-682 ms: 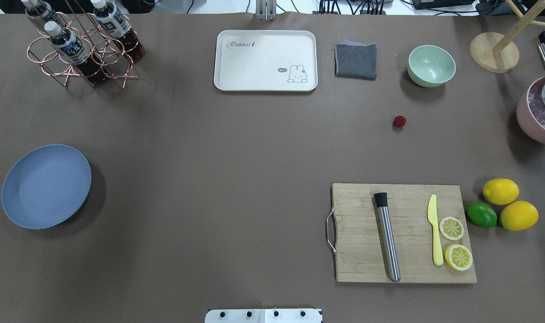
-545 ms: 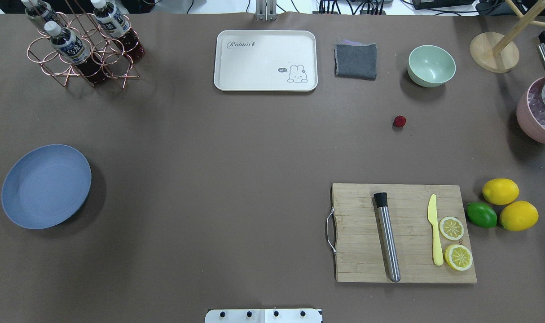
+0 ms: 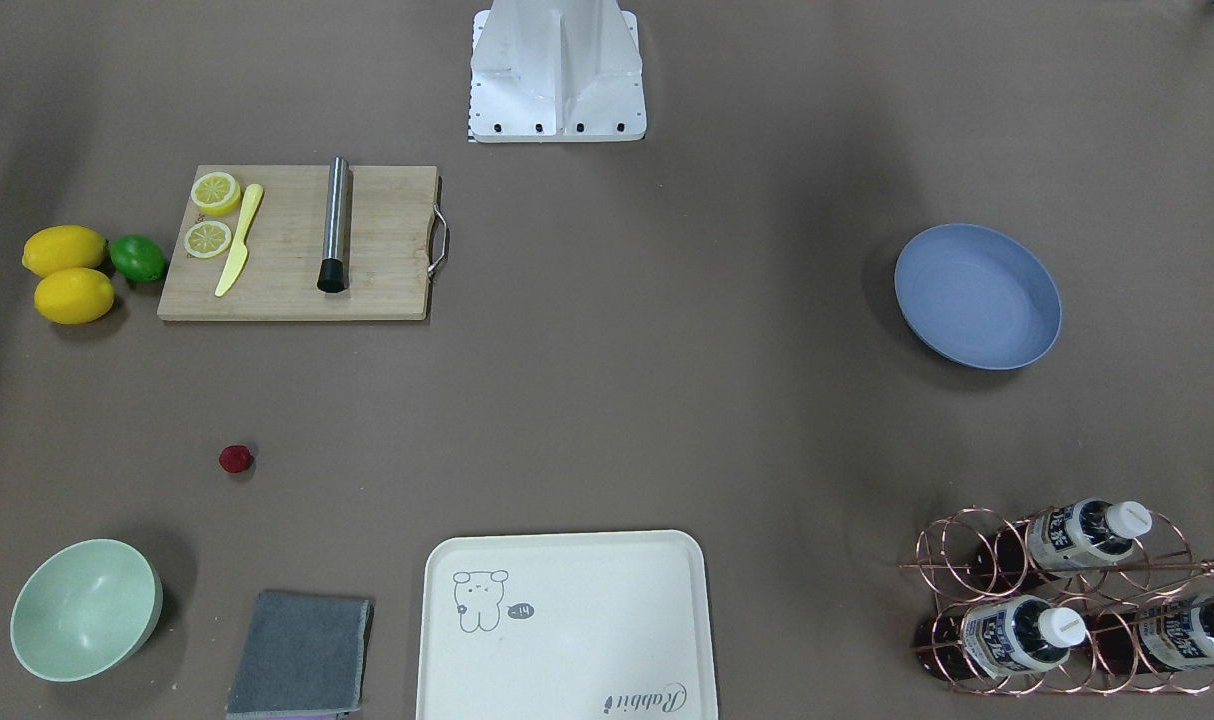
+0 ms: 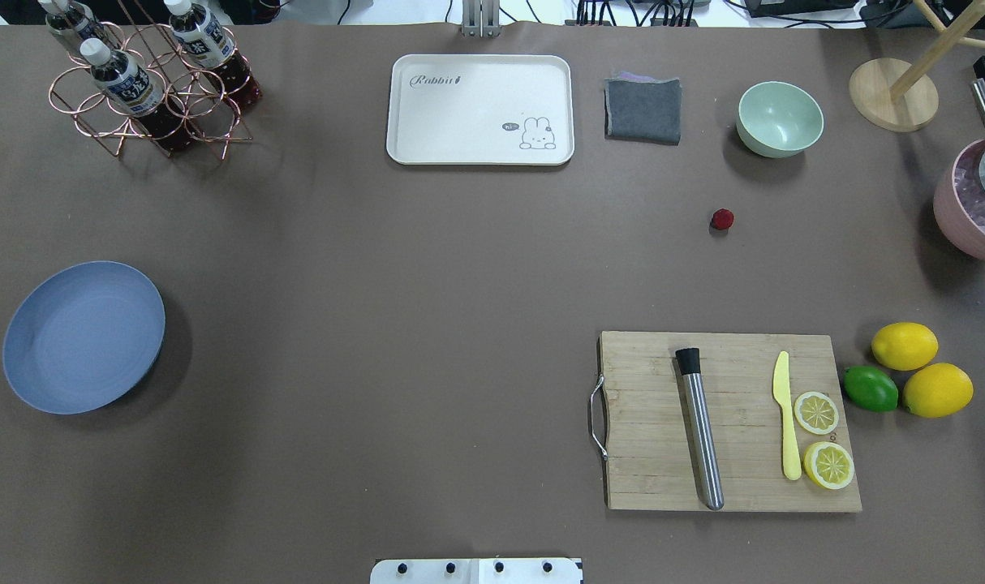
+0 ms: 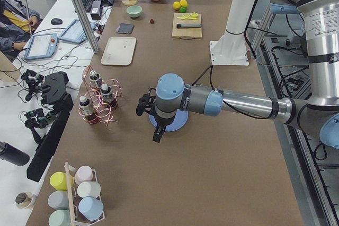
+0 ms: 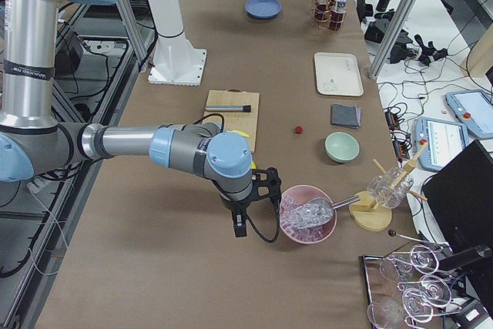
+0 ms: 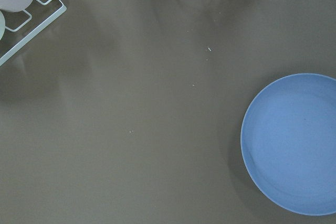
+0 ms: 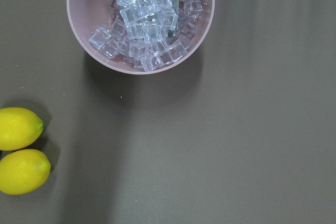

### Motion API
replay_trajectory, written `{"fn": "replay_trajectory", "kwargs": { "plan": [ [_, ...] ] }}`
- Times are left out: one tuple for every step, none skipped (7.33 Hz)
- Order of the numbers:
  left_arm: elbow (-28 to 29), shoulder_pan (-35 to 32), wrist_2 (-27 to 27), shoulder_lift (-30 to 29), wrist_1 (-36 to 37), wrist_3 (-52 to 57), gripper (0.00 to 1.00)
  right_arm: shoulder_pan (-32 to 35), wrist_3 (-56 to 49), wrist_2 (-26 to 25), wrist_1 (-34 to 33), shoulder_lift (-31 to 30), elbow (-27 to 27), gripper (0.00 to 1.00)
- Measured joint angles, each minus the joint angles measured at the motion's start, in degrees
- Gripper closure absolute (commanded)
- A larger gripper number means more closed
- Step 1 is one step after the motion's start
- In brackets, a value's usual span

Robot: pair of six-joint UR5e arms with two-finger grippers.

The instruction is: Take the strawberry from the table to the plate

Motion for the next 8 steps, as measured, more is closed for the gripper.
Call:
{"fn": "replay_trajectory", "kwargs": {
  "plan": [
    [0.2,0.1,0.0,0.5,-0.1,-0.1,0.02,0.0,0.0,0.0,0.0,0.0,-0.1,0.0],
    [0.4,0.2,-0.1,0.7,-0.2,-0.1,0.02,0.0,0.0,0.1,0.0,-0.1,-0.2,0.0],
    [0.5,0.2,-0.1,0.7,-0.2,-0.1,0.02,0.0,0.0,0.1,0.0,-0.2,-0.2,0.0],
    [0.6,0.3,-0.2,0.8,-0.2,-0.1,0.02,0.0,0.0,0.1,0.0,-0.5,-0.2,0.0],
    [0.6,0.3,-0.4,0.8,-0.1,-0.1,0.02,0.0,0.0,0.2,0.0,-0.9,-0.2,0.0],
    [0.5,0.4,-0.4,0.8,-0.1,-0.2,0.02,0.0,0.0,0.3,0.0,-1.3,-0.1,0.0],
    [0.5,0.4,-0.4,0.8,-0.1,-0.2,0.02,0.0,0.0,0.4,0.1,-1.5,0.0,0.0],
    [0.5,0.4,-0.4,0.8,-0.2,-0.3,0.02,0.0,-0.1,0.4,0.1,-1.6,0.0,0.0]
  ]
}}
